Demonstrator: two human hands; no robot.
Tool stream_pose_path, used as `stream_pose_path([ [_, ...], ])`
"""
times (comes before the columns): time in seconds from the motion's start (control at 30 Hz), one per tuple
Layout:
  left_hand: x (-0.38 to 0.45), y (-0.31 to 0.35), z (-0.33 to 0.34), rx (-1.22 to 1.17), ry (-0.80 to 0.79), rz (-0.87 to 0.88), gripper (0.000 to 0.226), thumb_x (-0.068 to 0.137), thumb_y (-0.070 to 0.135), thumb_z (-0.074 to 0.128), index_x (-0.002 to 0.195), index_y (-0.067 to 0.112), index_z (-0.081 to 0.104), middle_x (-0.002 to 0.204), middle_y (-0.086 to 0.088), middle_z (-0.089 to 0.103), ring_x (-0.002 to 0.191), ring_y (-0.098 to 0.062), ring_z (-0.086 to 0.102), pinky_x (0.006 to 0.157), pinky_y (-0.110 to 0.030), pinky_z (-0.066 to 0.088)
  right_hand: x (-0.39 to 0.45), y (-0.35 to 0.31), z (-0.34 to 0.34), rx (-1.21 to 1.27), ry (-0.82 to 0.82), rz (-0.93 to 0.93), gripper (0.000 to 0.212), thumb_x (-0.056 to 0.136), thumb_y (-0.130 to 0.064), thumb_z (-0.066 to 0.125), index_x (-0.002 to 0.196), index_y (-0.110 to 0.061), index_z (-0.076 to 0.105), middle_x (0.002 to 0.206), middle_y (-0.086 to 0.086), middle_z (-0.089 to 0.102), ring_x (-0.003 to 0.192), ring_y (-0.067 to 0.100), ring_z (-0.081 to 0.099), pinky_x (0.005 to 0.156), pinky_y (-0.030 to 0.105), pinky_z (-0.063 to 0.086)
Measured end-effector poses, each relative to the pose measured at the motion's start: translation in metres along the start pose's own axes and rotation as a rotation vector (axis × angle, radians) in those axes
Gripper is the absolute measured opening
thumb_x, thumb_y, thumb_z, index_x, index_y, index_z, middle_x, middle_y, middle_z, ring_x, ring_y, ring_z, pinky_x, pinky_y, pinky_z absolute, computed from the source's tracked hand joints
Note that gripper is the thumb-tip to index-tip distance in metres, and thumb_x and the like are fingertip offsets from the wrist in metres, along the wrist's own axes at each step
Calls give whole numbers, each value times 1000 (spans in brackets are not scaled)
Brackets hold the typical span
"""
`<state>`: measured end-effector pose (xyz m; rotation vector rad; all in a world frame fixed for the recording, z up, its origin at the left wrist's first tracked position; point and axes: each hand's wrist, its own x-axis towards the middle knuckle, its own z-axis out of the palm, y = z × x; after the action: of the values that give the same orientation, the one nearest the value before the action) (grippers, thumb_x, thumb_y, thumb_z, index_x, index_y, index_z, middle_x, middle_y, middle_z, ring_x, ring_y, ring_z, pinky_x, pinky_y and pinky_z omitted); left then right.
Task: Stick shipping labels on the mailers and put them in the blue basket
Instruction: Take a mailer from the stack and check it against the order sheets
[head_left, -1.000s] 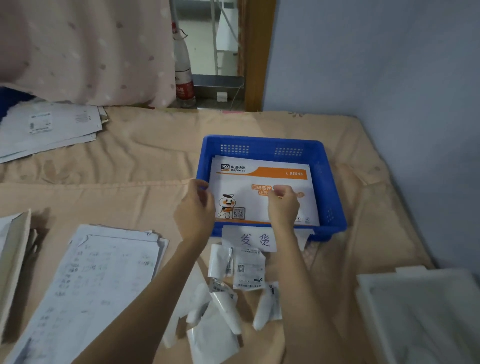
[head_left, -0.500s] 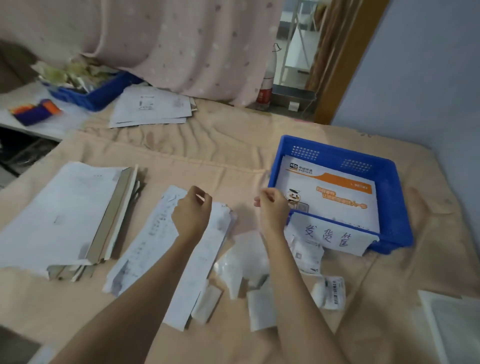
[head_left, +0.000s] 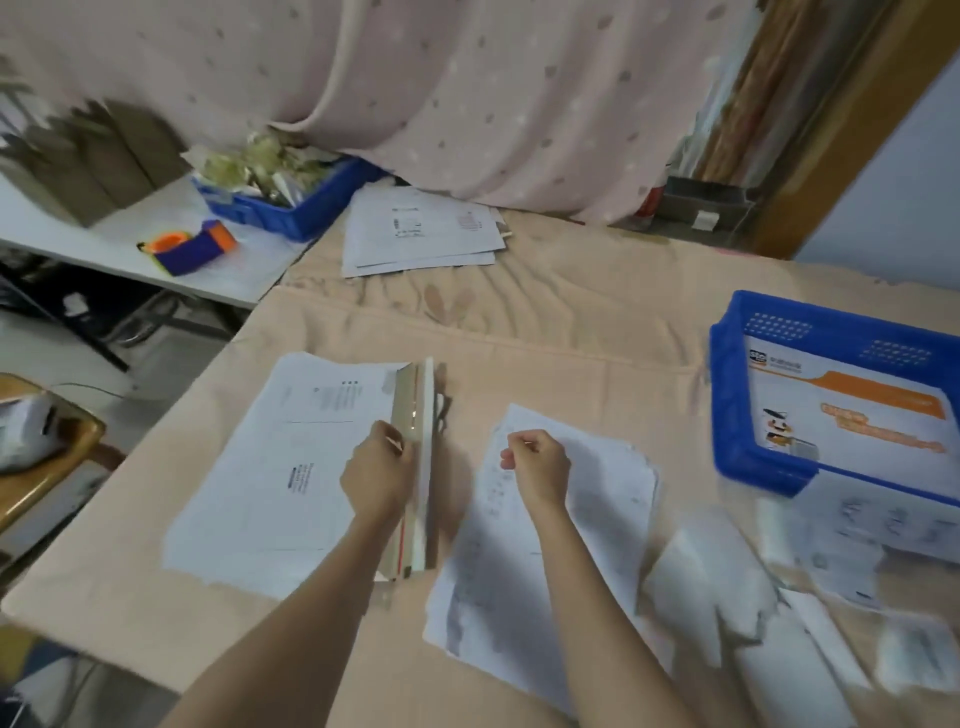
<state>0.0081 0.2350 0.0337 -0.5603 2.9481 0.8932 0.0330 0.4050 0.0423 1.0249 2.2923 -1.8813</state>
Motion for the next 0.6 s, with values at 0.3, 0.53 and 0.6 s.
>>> stream_pose_path([
  [0.3, 49, -67, -33, 130, -338, -16, 49, 82, 35, 65, 118, 9, 44, 120, -6, 50, 103, -27, 57, 75, -31, 38, -28, 5, 101, -256, -25, 112, 11, 90, -19, 56, 97, -17, 64, 89, -7, 62, 85, 15, 57, 63, 24, 39],
  [0.53, 51, -71, -21, 133, -445, 52, 75, 74, 52, 72, 121, 5, 37, 122, -11, 37, 110, -32, 52, 83, -40, 47, -41, 10, 124, -332, -42, 178, 29, 85, -8, 63, 114, -10, 63, 115, 4, 66, 101, 19, 59, 79, 22, 41],
  [0.6, 50, -69, -19, 119, -438, 78, 83, 71, 55, 74, 124, 4, 35, 123, -12, 35, 113, -32, 49, 84, -41, 46, -42, 8, 125, -294, -83, 214, 38, 88, -4, 57, 126, -7, 59, 129, 7, 60, 117, 22, 55, 90, 25, 42],
])
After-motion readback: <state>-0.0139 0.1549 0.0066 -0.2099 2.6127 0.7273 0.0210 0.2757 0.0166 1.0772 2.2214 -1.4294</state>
